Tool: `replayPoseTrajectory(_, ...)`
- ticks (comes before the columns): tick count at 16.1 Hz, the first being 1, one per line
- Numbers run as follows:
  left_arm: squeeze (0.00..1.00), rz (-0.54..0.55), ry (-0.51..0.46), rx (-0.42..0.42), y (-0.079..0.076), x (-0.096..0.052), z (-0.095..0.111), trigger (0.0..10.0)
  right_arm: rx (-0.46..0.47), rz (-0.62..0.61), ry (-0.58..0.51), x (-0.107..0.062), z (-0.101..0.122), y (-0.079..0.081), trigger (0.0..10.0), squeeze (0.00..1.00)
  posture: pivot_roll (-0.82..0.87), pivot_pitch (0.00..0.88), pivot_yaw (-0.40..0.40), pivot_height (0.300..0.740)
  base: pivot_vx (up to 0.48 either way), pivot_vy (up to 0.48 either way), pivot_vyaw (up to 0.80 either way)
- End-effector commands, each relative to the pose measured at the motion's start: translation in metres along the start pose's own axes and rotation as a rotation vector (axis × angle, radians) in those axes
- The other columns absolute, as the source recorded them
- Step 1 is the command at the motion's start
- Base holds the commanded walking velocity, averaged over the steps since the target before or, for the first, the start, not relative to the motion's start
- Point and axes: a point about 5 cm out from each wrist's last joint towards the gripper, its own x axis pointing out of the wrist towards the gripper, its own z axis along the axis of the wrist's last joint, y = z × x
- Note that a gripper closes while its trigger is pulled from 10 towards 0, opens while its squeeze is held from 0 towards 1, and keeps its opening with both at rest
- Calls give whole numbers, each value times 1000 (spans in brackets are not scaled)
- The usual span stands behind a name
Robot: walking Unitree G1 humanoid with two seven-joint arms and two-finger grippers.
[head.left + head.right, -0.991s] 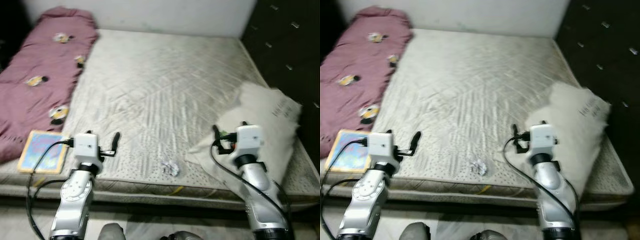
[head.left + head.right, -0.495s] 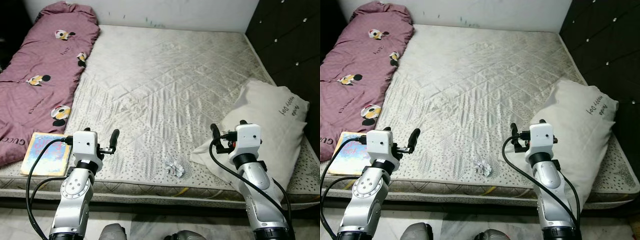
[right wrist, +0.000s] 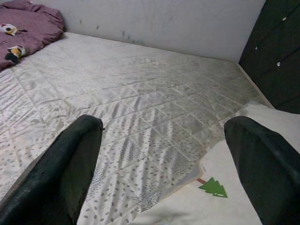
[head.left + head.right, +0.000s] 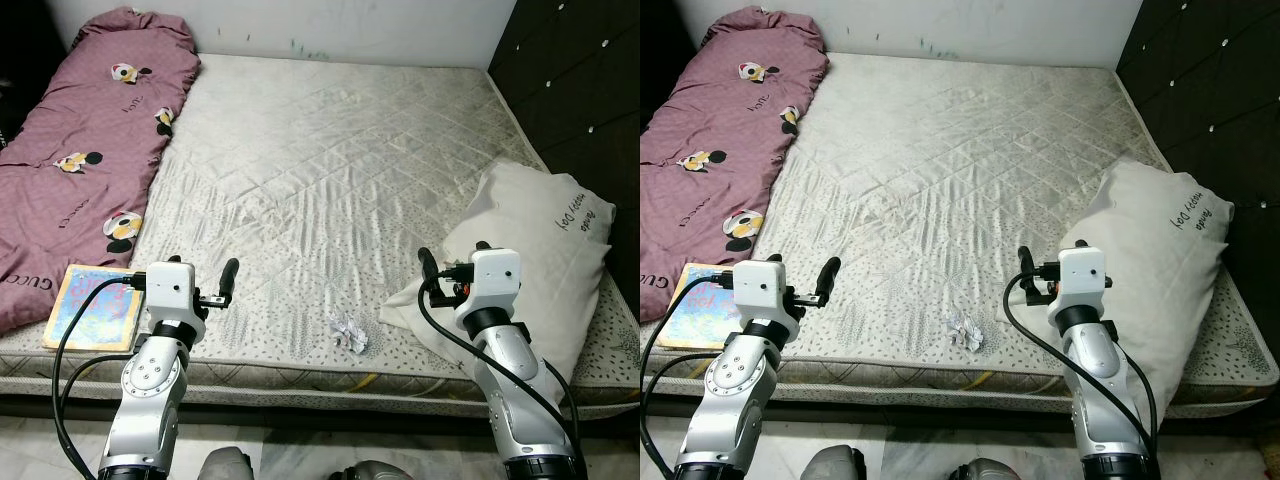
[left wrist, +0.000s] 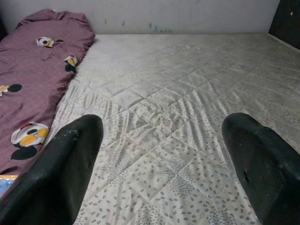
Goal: Clean up the room
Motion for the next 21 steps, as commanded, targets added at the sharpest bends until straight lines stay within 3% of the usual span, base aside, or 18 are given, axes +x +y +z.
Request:
replayPoseTrajectory(1, 0, -3, 9, 0, 0, -1, -2, 10000, 4, -2, -2, -1, 1, -2, 10000, 0, -29, 61, -65, 684, 0, 0, 0)
replayPoseTrajectory(8, 0, -3, 7, 5, 0, 0, -3, 10000, 17, 18, -11, -1, 3, 1, 10000, 0, -24, 56, -66, 594, 0, 0, 0)
replayPoseTrajectory(21, 0, -13, -25, -18, 2, 2, 4, 10000, 13, 32, -13, 5, 5, 9, 10000, 0, -19, 103, -62, 594, 18, 0, 0)
